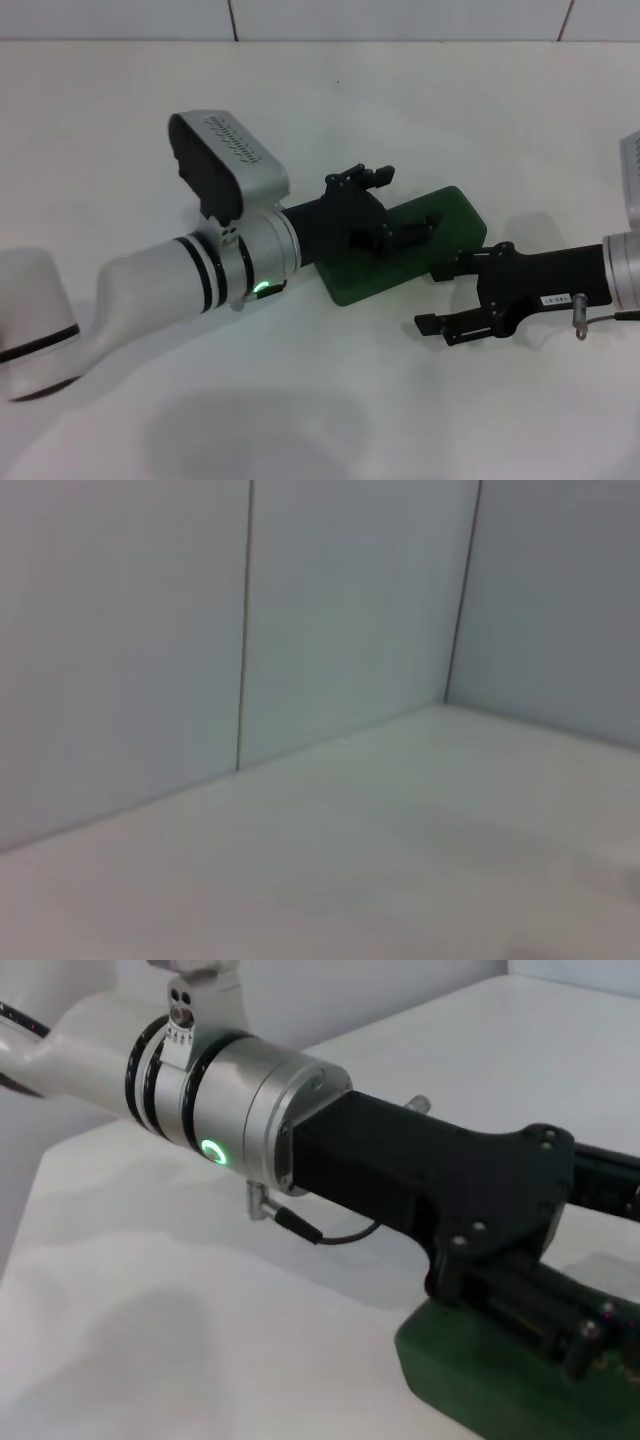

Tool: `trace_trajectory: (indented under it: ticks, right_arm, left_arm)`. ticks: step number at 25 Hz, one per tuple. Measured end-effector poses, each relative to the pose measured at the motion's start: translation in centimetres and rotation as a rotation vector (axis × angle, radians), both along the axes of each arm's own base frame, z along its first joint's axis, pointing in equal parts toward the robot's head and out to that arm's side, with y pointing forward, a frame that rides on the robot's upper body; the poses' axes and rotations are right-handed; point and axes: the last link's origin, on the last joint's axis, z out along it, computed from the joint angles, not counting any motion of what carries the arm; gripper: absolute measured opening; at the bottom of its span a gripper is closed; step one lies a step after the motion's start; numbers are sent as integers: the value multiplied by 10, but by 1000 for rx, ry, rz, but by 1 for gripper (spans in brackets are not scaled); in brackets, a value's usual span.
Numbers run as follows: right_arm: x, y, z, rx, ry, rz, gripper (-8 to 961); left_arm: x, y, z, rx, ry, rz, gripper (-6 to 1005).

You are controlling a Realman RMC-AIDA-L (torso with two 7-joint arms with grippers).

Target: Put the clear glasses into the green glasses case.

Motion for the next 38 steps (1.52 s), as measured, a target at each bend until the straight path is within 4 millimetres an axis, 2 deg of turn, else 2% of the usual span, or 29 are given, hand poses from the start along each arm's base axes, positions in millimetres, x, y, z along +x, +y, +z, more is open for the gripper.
trace_trajectory:
  ticks: [4,6,9,12,16,20,26,34,38]
  right_arm:
    - [-1,-4,4,-11,31,14,840]
    - [-4,-9,8,-20,70,36,840]
    - [-4,-15,16,3,130,63,840]
    - [-4,-18,26,102,208,100,841]
    - [-10,-18,41,316,370,169,841]
    - [-17,-17,50,525,514,224,841]
    - [-18,-17,49,783,581,254,841]
    - [-21,-16,41,826,571,257,840]
    - [-22,-17,39,834,603,202,840]
  left_arm:
    - [4,-3,17,43,-161,-5,862]
    - [2,-7,32,91,-263,-9,863]
    - [-11,-19,62,212,-415,-15,863]
    - [-29,-36,86,323,-502,-32,863]
    - [-56,-55,102,428,-519,11,864]
    - [-71,-66,102,472,-471,33,864]
    - [-71,-73,95,463,-423,-5,865]
    - [-70,-83,89,432,-431,-16,865]
    - [-69,-88,89,427,-444,-26,866]
